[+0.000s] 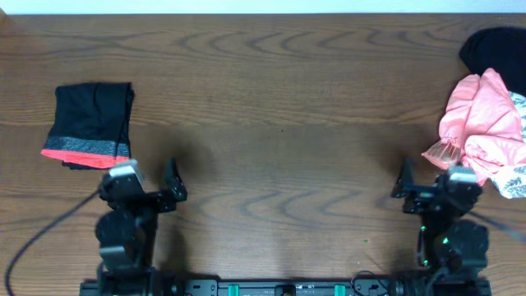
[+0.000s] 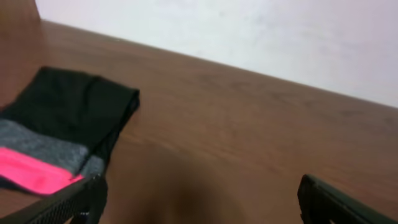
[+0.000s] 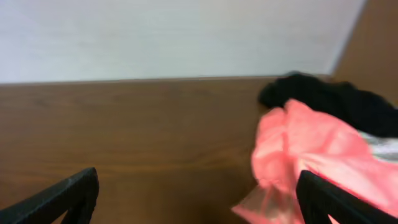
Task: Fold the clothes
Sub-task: 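Reach the right gripper to the pink shirt pile and grasp it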
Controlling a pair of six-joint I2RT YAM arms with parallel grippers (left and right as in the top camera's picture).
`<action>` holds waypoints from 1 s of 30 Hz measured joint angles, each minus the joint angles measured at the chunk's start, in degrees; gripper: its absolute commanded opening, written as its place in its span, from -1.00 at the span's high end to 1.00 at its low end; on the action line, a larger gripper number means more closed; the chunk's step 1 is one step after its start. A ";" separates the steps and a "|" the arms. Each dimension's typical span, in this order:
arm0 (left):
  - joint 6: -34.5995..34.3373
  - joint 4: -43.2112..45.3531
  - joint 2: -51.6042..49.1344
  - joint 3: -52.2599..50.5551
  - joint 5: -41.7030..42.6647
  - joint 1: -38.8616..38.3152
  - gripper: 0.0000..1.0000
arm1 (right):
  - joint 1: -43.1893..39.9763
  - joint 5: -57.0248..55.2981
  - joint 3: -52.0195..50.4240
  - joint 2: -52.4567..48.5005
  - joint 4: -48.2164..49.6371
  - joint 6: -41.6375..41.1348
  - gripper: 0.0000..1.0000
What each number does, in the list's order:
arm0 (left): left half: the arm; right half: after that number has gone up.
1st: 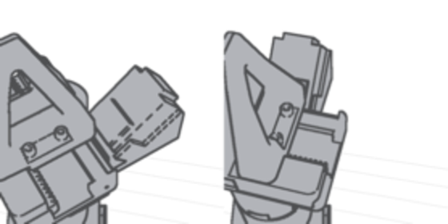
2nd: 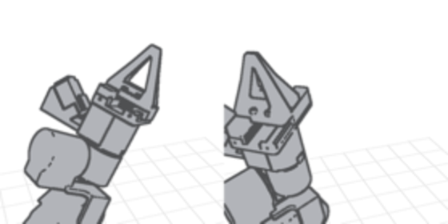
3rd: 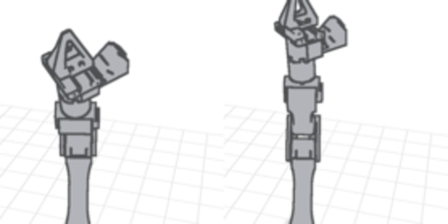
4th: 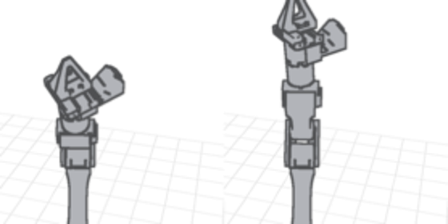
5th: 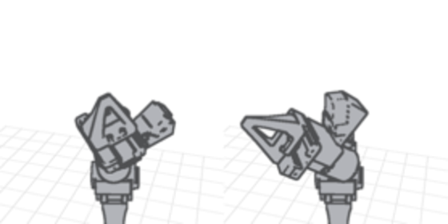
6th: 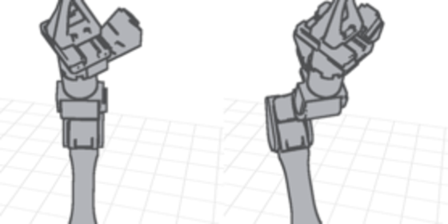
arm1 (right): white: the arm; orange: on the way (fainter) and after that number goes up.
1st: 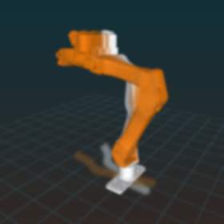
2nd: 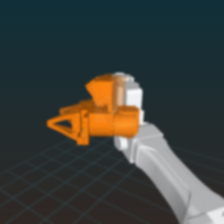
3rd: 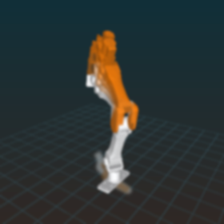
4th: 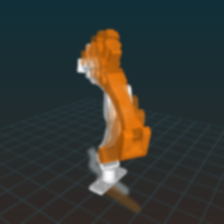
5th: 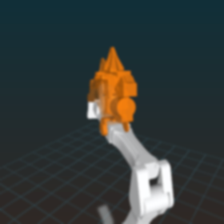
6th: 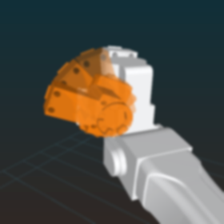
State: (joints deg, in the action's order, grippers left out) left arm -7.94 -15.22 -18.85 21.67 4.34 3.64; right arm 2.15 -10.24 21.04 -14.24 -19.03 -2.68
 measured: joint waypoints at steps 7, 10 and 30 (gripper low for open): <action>0.00 -12.59 -17.11 17.22 0.42 0.00 -0.96 | -0.09 -3.17 19.56 -23.17 -12.79 -0.15 -0.99; 0.33 -18.99 -23.61 23.78 1.75 0.00 -0.96 | -1.20 -3.50 29.79 -35.41 -23.87 -0.09 -0.98; 0.48 -23.89 -31.28 29.92 7.54 0.00 -0.96 | -14.14 -9.09 51.25 -74.14 -34.40 -4.50 -0.76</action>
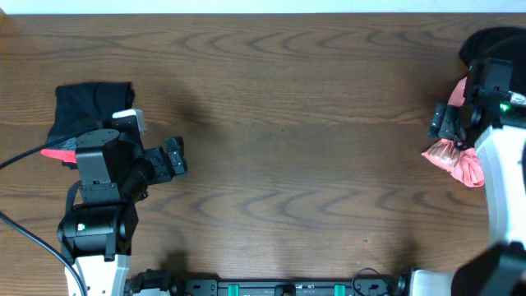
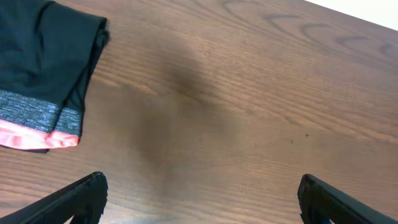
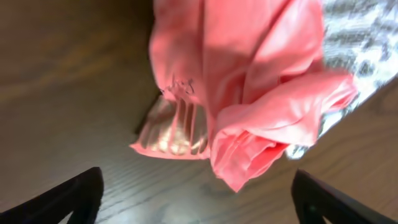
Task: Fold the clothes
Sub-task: 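Reach the right gripper to the pink shirt pile and grasp it, then lift the pink shirt with the right gripper and drop it mid-table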
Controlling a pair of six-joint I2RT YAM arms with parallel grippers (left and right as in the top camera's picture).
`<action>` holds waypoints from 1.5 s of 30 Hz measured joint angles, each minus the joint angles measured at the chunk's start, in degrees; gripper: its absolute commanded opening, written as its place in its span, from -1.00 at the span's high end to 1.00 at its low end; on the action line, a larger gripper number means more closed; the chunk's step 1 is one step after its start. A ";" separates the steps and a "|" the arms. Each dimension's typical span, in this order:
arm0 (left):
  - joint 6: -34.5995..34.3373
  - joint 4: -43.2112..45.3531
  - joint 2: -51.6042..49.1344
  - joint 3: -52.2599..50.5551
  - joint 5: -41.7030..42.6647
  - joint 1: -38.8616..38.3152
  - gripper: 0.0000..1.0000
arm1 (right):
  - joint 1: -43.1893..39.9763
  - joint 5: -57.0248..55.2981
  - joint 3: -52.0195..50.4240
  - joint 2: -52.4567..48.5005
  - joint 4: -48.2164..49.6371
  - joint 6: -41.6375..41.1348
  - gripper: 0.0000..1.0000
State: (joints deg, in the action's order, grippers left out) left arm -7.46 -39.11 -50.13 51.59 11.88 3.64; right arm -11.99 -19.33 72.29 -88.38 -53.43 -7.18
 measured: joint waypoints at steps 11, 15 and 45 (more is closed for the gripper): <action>0.00 -0.02 -0.02 0.00 0.00 0.00 -0.96 | -2.29 -3.41 0.00 -10.40 1.49 -2.75 0.55; 0.00 -0.02 -0.02 0.00 0.00 0.00 -0.96 | -2.36 -3.63 0.00 -11.34 1.70 -3.19 0.97; 0.00 -0.04 -0.02 0.00 0.00 0.00 -0.96 | -4.66 -8.50 14.36 17.92 17.20 -3.08 0.98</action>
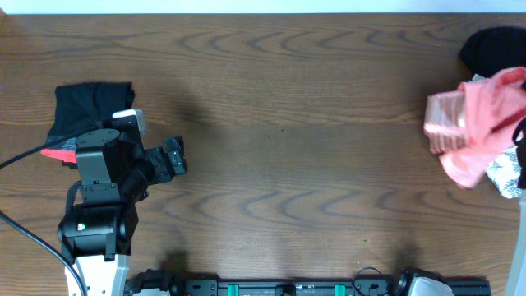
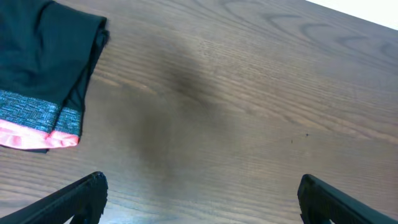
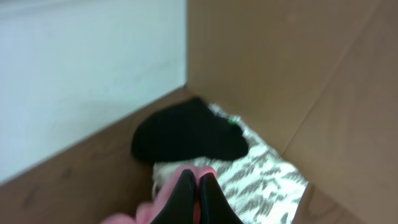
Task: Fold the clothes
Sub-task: 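Lift the pink shirt with the right gripper and drop it mid-table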
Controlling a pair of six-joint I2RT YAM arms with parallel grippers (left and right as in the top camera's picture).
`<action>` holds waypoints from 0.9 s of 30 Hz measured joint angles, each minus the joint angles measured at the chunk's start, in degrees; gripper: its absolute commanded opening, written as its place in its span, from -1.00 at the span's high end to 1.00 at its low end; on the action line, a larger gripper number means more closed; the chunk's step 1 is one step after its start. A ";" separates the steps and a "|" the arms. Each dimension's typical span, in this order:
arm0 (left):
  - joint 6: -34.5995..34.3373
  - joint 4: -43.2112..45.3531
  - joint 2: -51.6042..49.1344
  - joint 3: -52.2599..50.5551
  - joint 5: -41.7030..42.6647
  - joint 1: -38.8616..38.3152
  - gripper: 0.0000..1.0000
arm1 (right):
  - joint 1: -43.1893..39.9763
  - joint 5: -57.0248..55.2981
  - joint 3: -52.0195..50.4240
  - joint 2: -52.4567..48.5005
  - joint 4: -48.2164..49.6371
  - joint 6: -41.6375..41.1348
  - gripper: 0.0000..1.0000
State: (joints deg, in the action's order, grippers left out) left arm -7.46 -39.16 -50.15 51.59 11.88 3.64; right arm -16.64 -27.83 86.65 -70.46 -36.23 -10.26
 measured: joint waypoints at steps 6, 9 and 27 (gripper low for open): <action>0.00 0.02 -0.07 0.00 0.02 0.00 -0.96 | -2.49 -0.37 1.40 -0.02 4.39 -0.02 0.98; 0.00 0.02 -0.70 0.00 0.02 0.00 -0.96 | -2.97 8.41 1.53 -0.76 6.01 0.46 0.97; 0.00 0.57 -2.84 0.00 0.02 0.00 -0.96 | -8.15 -2.19 9.64 -10.03 -5.97 -6.56 0.98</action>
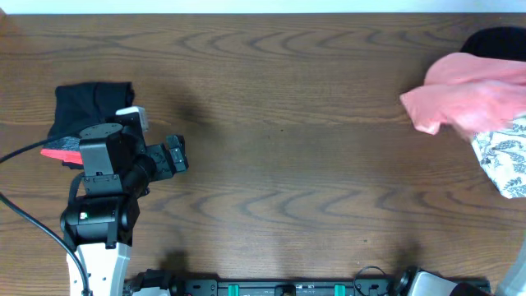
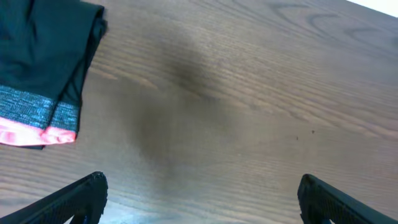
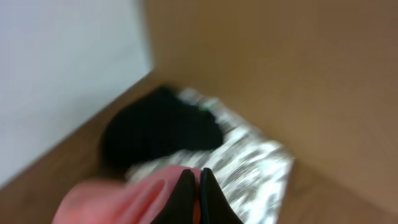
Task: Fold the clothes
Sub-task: 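Lift the pink shirt with the right gripper and drop it mid-table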
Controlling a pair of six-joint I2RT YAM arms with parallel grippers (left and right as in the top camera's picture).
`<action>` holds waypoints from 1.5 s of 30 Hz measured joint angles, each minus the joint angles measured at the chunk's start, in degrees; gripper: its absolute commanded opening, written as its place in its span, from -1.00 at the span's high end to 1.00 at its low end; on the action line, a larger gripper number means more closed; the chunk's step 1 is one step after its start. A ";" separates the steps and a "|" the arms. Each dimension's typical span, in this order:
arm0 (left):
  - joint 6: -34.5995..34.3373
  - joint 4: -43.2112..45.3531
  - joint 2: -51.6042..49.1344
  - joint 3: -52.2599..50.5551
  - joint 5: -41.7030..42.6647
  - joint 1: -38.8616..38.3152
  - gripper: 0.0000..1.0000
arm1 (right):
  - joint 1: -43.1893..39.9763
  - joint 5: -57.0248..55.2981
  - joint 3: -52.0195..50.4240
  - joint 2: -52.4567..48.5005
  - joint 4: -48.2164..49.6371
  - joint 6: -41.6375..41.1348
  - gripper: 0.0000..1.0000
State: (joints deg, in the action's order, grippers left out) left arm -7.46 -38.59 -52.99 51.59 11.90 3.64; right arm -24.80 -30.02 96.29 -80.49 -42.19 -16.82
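Observation:
A pink garment (image 1: 464, 94) hangs lifted over the table's right end. My right gripper (image 3: 194, 172) is shut on a fold of the pink garment (image 3: 118, 200); in the overhead view that gripper is out of frame. Under it lie a black garment (image 1: 496, 41) and a white patterned garment (image 1: 503, 160), which show in the right wrist view as the black garment (image 3: 158, 134) and the patterned one (image 3: 249, 163). A folded black garment (image 1: 90, 111) with a grey and pink band lies at the left. Just right of it, my left gripper (image 1: 174, 156) stands open over bare wood, left gripper (image 2: 202, 180).
The brown wooden table (image 1: 288, 123) stretches between the two ends. A pale wall (image 3: 62, 74) runs behind the back edge. A black cable (image 1: 25, 152) trails from the left arm toward the front left.
The pink garment hangs higher and reaches farther left and back over the table, uncovering more of the white patterned garment. My left arm has shifted only slightly.
Both grippers first stood open near the front edge, with the pink garment on the right pile. Then my right gripper was open over that garment and the left arm stood beside the folded black one. Later the right was shut on the pink garment, held up, now farther left.

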 measured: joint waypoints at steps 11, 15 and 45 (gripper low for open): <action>0.00 -0.13 0.00 0.00 0.00 0.00 -0.96 | -0.83 24.81 4.96 0.87 3.39 -0.22 0.97; 0.00 -0.22 0.00 0.00 -0.02 0.00 -0.96 | 2.43 35.01 5.01 -0.61 1.97 4.02 0.97; 0.00 -0.66 -0.04 0.00 0.02 0.00 -0.96 | -11.72 34.42 5.22 -2.45 -1.84 -0.20 0.98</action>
State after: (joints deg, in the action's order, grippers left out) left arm -7.46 -39.24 -53.04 51.59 11.92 3.64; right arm -36.51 4.40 101.51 -82.94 -44.03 -17.02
